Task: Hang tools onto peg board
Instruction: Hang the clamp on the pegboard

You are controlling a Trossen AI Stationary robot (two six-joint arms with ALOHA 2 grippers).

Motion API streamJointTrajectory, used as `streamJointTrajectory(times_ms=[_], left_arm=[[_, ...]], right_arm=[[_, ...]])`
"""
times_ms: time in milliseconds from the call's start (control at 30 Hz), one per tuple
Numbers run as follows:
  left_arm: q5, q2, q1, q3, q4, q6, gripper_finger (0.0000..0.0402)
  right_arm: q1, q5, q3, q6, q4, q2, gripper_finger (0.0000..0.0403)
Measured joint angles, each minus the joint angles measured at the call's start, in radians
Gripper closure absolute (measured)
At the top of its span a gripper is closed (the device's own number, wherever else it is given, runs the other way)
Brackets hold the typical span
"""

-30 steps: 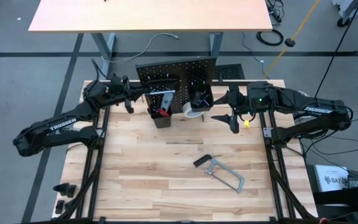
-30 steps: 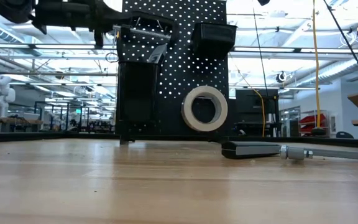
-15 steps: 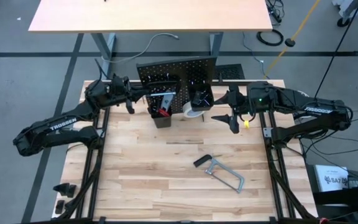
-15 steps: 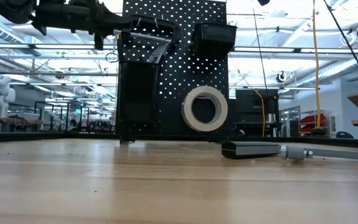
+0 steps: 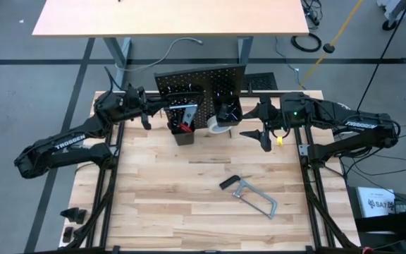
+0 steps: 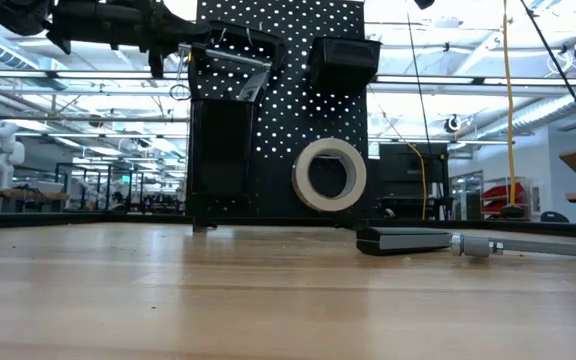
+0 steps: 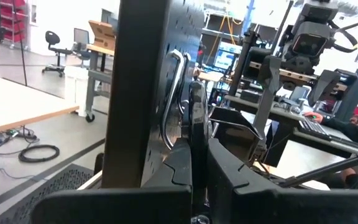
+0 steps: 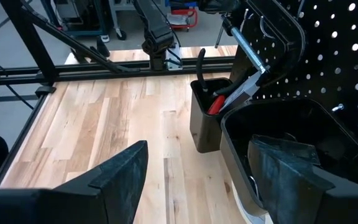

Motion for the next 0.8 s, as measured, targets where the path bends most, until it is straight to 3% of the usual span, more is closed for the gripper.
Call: streamJointTrajectory(times_ms=[433,800], left_arm=[[0.000,-0.002,0.000,0.000,-0.023,0.031,0.0389],[-0.004,-0.002,0.001,0.002,-0.045,0.032,0.0305]], right_arm=[[0.000,0.000,0.000,0.010,0.000,0.000,0.0133],[0.000,0.000,0.000,0.010,0.000,0.000,0.0133]])
